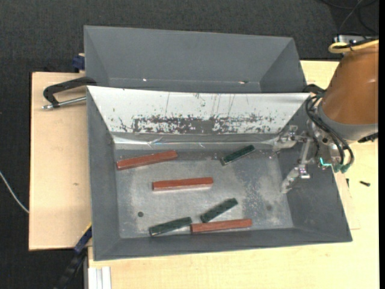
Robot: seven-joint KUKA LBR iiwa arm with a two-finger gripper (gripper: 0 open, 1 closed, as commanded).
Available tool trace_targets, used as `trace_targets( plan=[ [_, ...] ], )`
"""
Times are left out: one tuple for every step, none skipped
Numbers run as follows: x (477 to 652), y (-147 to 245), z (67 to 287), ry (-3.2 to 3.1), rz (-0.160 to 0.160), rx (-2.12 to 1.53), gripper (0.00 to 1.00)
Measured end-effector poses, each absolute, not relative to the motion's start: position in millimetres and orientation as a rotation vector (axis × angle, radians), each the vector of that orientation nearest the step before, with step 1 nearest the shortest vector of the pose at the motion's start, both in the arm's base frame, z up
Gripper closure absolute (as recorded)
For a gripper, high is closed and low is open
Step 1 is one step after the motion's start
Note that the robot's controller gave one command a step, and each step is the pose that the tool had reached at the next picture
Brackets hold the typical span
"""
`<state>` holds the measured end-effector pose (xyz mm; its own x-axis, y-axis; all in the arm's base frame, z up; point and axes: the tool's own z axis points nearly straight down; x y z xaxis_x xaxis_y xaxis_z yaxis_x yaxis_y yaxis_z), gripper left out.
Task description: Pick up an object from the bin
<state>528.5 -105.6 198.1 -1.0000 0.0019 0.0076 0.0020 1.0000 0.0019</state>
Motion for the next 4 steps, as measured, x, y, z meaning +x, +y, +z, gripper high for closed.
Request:
trace_targets(
  plan=[
    [530.3, -105, 203, -3.143, -0.001, 0.000, 0.00],
    [521.5, -82, 153, -3.149, 0.001, -0.048, 0.00],
    [519.7, -44, 104, -3.139, -0.001, 0.128, 0.00],
    [498.0, -26, 75, -3.134, 0.001, 0.195, 1.00]
  ],
)
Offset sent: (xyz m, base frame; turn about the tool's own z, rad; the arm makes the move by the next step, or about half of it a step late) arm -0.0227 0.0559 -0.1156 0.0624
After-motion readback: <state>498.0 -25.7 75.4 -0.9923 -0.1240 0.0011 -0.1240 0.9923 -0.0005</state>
